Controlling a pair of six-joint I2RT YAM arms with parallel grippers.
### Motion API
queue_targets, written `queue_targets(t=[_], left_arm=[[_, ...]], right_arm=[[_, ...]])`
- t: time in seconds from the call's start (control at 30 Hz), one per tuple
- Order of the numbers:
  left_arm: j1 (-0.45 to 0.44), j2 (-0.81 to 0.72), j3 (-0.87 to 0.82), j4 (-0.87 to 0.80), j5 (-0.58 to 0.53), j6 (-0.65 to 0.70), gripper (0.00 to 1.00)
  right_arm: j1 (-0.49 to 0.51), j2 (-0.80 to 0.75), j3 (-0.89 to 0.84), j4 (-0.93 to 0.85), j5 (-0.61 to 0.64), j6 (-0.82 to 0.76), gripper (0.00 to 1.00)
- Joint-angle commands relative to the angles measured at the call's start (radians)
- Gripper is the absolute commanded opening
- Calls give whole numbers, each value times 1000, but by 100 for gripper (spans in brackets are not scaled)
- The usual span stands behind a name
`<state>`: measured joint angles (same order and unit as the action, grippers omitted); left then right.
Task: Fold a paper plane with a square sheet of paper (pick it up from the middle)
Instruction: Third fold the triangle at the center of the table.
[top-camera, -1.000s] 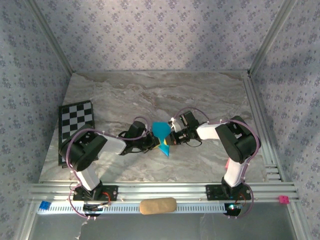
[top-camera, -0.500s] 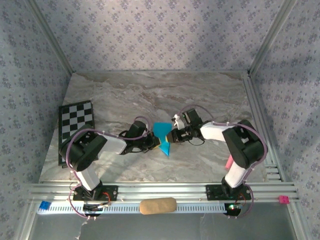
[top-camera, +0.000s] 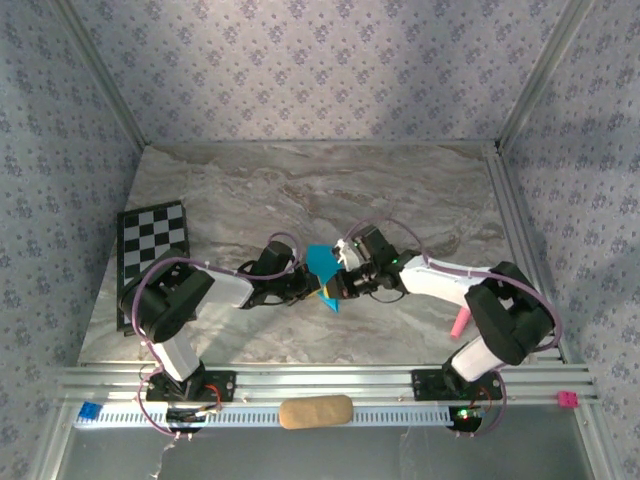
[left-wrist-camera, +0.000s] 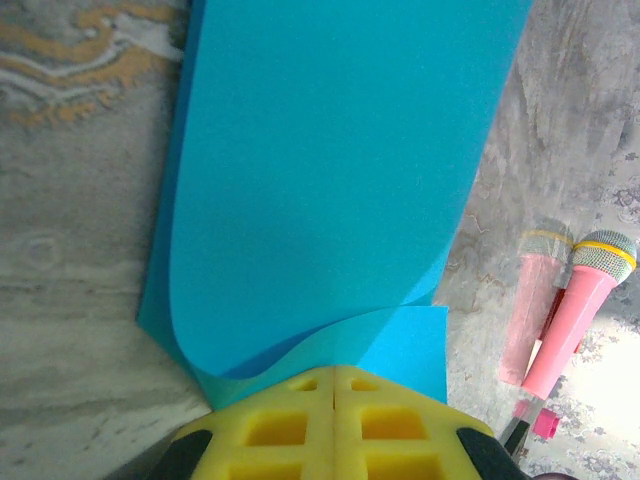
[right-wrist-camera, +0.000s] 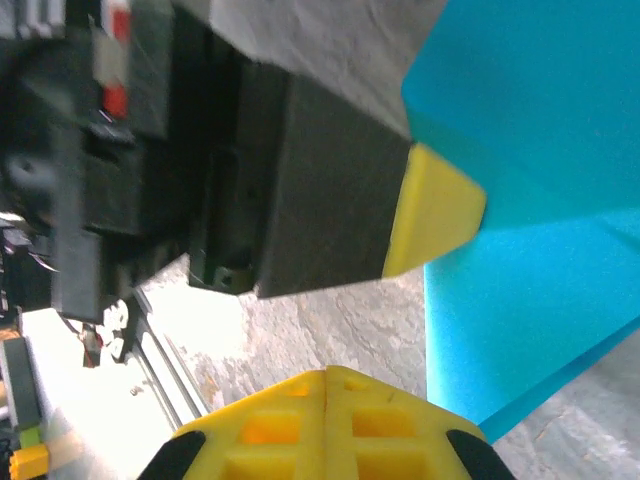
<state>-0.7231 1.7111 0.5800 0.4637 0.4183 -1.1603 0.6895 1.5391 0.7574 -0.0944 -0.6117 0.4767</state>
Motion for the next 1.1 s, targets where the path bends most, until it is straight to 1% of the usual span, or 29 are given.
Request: queue_targets(t=[0.0, 0.13, 0.27, 0.6, 1.07], left_arm=[[-12, 31, 9, -47, -35, 24, 0], [-13, 33, 13, -47, -33, 24, 0], [-13, 35, 13, -48, -30, 28, 0], [-13, 29, 12, -47, -32, 24, 0], [-12, 33, 10, -57, -46, 26, 0]], right_arm=[[23, 47, 34, -40, 44, 46, 0], [71, 107, 80, -64, 76, 45, 0], [75, 127, 92, -59, 115, 62, 0], [70, 175, 93, -93, 125, 52, 0], [46, 153, 0, -39, 70, 61, 0]])
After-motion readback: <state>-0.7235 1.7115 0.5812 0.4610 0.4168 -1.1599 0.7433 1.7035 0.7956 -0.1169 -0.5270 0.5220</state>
